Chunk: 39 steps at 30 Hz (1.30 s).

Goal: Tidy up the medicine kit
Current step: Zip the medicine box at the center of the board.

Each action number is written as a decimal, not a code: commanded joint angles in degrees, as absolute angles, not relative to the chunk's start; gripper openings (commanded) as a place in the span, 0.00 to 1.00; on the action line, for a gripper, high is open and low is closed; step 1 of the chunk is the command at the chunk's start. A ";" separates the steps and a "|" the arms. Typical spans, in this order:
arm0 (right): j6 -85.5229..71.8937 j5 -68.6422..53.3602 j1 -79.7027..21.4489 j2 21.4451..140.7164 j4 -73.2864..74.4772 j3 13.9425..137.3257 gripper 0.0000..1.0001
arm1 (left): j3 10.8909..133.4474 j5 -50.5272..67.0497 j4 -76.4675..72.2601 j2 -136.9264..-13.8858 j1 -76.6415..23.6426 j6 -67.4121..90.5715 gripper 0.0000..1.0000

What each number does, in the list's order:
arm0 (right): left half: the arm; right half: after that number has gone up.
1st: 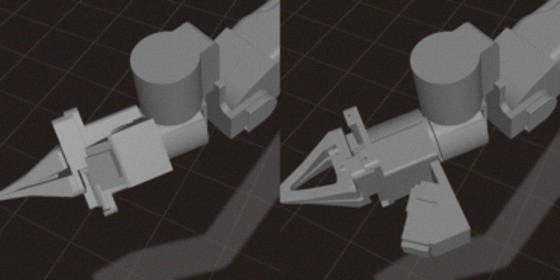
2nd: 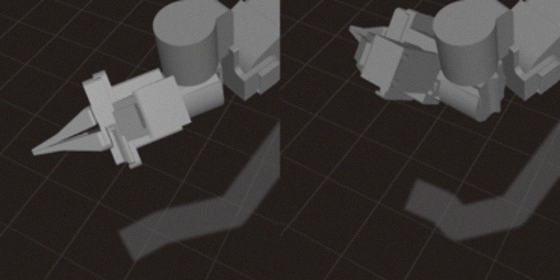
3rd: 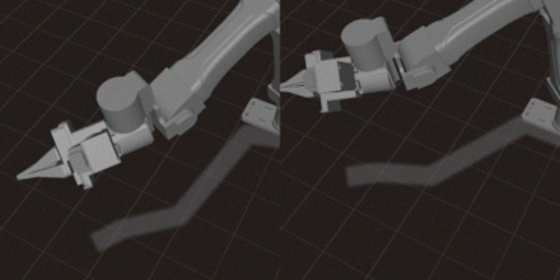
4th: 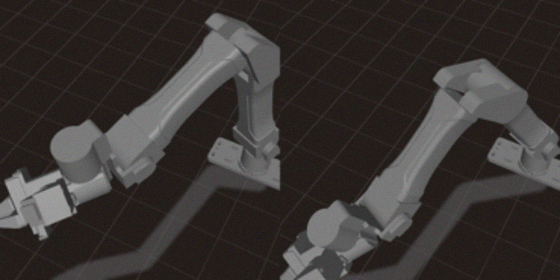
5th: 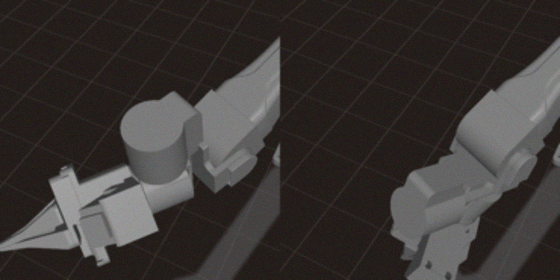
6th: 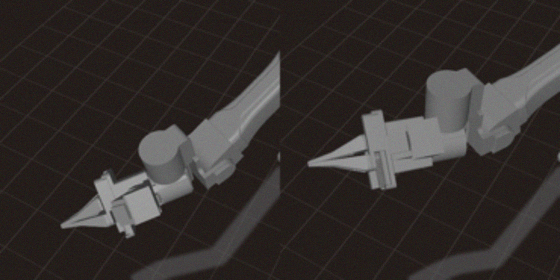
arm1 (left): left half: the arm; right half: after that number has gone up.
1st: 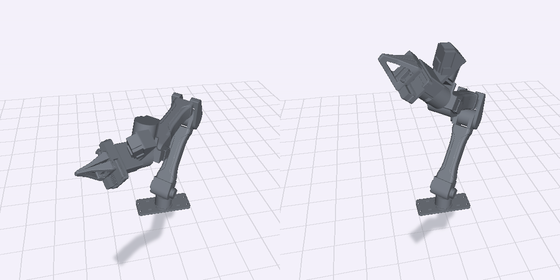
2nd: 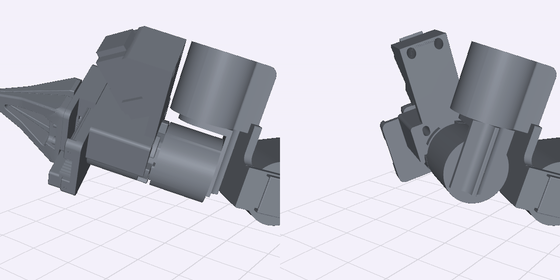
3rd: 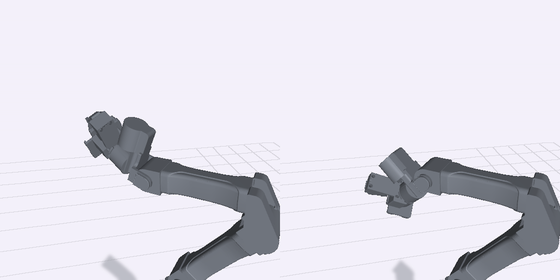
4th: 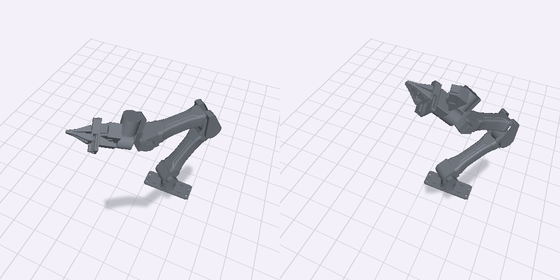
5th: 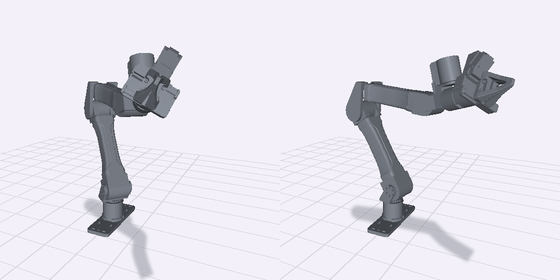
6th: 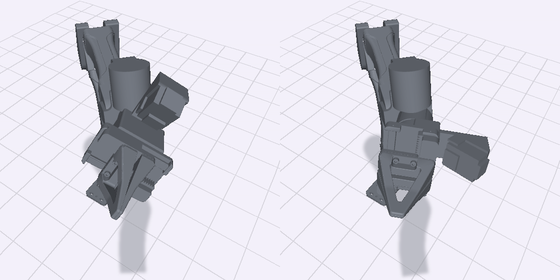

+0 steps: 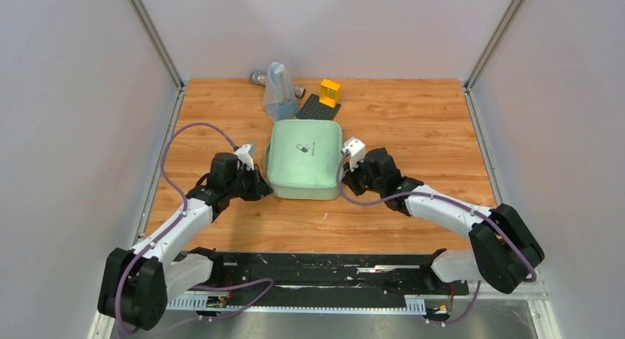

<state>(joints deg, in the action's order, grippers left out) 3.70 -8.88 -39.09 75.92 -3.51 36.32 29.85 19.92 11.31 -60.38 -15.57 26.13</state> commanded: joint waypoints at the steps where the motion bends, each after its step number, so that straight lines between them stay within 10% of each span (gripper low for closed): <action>1: 4.46 -9.10 -36.10 75.58 -4.19 41.92 0.00 | 30.00 28.02 10.93 -56.56 -20.39 27.72 0.00; 7: 11.06 -22.32 -43.22 72.07 -2.36 39.38 0.00 | 28.09 27.13 6.26 -55.99 -22.87 31.30 0.00; 14: 5.57 -1.95 -50.71 75.69 2.16 41.22 0.00 | 29.93 24.95 0.89 -59.73 -31.59 33.82 0.00; 21: 11.79 -22.52 -51.28 70.42 -3.61 38.20 0.00 | 30.28 23.08 -5.23 -63.75 -39.06 35.26 0.00; 26: 8.67 -7.13 -47.90 72.27 -2.02 36.87 0.00 | 29.39 17.52 0.09 -59.40 -39.20 34.16 0.00; 36: 4.96 -9.14 -33.21 68.38 -3.89 32.52 0.00 | 29.55 0.65 13.87 -40.46 -39.20 30.70 0.97; 39: 4.84 -9.26 -31.61 69.76 -3.69 33.38 0.00 | 29.88 -4.46 14.51 -40.28 -39.23 28.97 1.00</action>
<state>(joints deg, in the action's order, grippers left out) 6.35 -9.43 -32.86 70.04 -0.21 32.60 28.51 4.64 11.86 -40.93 -39.27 31.92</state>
